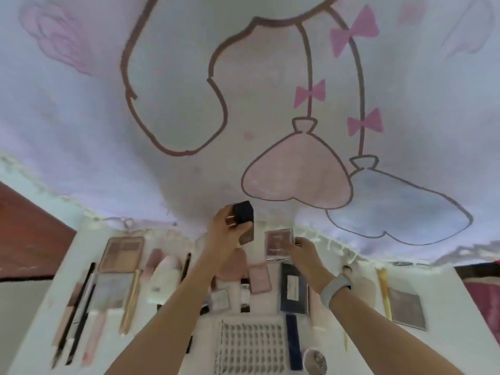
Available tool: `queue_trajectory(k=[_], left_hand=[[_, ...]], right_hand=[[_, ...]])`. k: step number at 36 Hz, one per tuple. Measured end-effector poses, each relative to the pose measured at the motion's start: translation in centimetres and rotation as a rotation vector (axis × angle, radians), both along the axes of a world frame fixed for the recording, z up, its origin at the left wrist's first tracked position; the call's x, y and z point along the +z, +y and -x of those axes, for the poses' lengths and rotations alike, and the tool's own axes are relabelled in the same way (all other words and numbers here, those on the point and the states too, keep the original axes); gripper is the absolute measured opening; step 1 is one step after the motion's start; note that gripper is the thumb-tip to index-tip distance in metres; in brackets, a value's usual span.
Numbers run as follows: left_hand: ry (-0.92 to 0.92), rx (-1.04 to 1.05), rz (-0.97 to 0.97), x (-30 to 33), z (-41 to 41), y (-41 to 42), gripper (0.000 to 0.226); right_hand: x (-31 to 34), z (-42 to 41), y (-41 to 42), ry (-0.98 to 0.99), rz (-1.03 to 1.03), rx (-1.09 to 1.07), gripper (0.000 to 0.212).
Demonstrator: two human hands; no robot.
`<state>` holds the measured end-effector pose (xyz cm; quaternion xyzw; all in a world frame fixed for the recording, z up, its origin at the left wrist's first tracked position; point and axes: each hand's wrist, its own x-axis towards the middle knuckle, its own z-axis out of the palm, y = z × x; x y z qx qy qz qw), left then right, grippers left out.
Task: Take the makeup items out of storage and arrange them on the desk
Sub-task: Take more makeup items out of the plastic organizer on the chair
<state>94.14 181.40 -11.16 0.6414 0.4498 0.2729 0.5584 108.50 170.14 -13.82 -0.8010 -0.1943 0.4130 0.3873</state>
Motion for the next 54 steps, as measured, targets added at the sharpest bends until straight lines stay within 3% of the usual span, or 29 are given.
queue_trajectory(k=[11,14,20,28,30,41,46,54], left_hand=[[0.072,-0.002,0.043,-4.9,-3.5,2.1,0.046],[0.104,-0.014,0.053,-6.0,-3.6,2.2,0.047],[0.177,-0.025,0.007,-7.5,-3.7,2.5,0.042],[0.202,-0.041,-0.039,-7.6,-3.9,2.2,0.012],[0.254,-0.025,-0.043,-7.9,-3.8,2.0,0.019],[0.649,-0.049,-0.422,-7.8,-4.2,0.7,0.029],[0.550,-0.032,-0.466,-7.6,-2.8,0.7,0.023],[0.489,0.002,-0.508,-4.0,2.1,-1.4,0.033]], right_hand=[[-4.3,-2.8,1.7,-0.184,0.023,0.171,0.022],[-4.8,-2.8,1.6,-0.326,-0.047,0.174,0.008],[-5.7,-2.9,1.0,-0.585,-0.016,0.215,0.035],[-6.0,-2.7,0.3,-0.676,-0.103,0.258,0.039],[-5.9,-2.6,0.1,-0.681,-0.112,0.264,0.039],[-5.5,-2.5,-1.6,-0.765,-0.183,0.376,0.030],[-5.6,-1.8,-1.4,-0.883,-0.199,0.375,0.031],[-3.4,1.9,-1.3,-0.896,-0.299,0.403,0.029]])
